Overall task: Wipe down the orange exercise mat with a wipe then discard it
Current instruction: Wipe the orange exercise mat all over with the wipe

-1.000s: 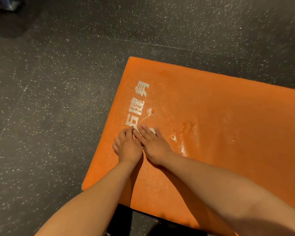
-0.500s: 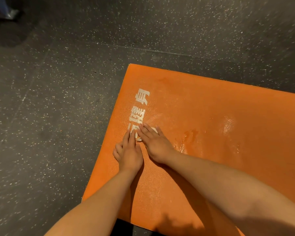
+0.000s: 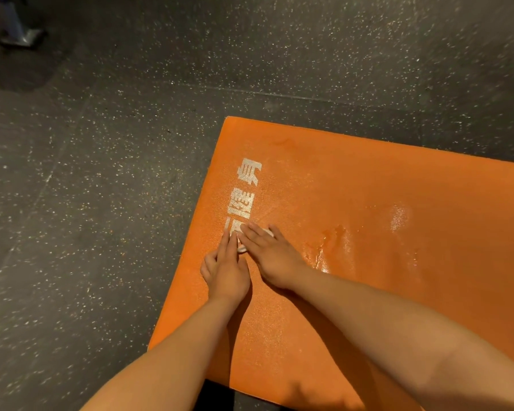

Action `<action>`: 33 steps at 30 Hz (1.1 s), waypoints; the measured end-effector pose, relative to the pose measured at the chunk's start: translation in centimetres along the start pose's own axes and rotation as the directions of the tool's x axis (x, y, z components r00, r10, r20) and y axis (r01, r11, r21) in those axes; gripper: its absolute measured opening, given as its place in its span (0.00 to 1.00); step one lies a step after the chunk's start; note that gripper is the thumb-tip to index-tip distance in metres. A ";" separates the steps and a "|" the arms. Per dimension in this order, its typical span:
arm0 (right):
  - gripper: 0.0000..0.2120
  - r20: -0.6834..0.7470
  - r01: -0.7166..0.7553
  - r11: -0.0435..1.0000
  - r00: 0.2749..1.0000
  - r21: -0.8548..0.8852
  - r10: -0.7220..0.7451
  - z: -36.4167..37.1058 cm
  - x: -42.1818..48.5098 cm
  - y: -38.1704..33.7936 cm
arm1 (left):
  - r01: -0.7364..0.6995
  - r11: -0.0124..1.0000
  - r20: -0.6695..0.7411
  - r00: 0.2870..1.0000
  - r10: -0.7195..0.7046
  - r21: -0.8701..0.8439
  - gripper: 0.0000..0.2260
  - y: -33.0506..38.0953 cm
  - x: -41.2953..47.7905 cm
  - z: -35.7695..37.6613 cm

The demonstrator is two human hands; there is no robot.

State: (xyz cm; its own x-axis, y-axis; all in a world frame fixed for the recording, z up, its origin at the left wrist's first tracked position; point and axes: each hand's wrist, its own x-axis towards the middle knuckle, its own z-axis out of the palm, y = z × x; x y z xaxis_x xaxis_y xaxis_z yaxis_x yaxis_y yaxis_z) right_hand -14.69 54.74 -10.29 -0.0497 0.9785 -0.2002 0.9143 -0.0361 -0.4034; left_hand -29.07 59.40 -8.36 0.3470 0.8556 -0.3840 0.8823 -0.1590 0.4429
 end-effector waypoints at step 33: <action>0.32 -0.234 -0.381 0.920 0.889 0.096 0.393 -2.8 4.8 7.9 | -0.103 0.988 -0.015 0.994 0.106 0.118 0.25 1.9 6.8 -0.5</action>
State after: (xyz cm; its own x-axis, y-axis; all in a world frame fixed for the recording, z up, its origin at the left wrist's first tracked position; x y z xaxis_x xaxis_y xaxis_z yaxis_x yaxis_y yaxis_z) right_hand -6.62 59.70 -11.96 0.4091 0.9036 -0.1273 0.8213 -0.4254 -0.3800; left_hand -25.17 65.16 -9.72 0.4336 0.8412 -0.3231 0.8731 -0.3035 0.3817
